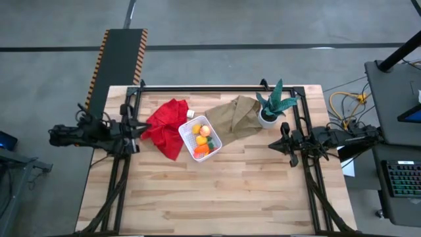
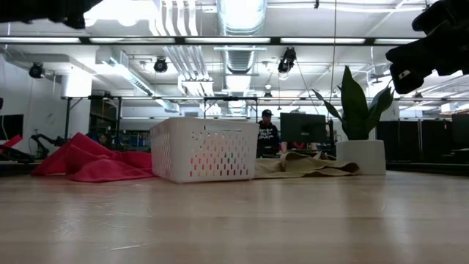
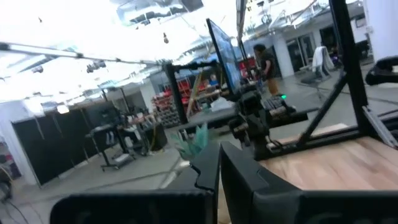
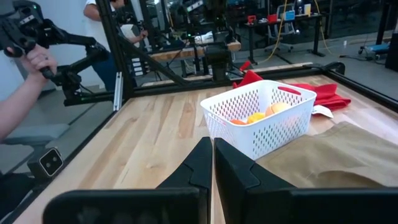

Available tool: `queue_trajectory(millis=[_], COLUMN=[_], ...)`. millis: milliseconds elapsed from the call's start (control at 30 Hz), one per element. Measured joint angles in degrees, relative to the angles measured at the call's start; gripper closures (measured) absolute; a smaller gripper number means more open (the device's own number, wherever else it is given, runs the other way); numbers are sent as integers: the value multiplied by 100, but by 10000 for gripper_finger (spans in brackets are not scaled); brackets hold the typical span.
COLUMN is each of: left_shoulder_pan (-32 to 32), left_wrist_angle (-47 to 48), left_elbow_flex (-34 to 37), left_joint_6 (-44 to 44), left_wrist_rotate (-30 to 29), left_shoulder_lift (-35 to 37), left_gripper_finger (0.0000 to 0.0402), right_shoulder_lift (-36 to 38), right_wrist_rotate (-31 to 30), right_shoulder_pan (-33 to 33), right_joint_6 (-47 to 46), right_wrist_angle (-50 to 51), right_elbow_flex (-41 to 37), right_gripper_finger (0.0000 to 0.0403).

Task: Pick and placing Produce into tupperware
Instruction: Return to Home Position

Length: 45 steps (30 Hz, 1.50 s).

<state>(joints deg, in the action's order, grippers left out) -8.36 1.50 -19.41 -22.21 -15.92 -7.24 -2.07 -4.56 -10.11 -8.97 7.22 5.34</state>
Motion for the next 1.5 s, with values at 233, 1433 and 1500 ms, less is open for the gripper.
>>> queue_trajectory(millis=[233,1433,1500], left_shoulder_pan=[0,2,2], left_wrist_angle=[-3,-131,-141], left_elbow_flex=[603,1763,1765], left_joint_6=[529,1147,1143], left_wrist_rotate=[-3,322,315], left_shoulder_lift=[524,585,585], left_gripper_finger=[402,401,401], right_shoulder_lift=[0,0,4], right_wrist_rotate=[0,-411,-725], right_shoulder_pan=[0,0,0], right_joint_6=[143,1207,1213], right_wrist_angle=[107,-176,-379], right_elbow_flex=[0,-8,-72], right_gripper_finger=[394,394,394])
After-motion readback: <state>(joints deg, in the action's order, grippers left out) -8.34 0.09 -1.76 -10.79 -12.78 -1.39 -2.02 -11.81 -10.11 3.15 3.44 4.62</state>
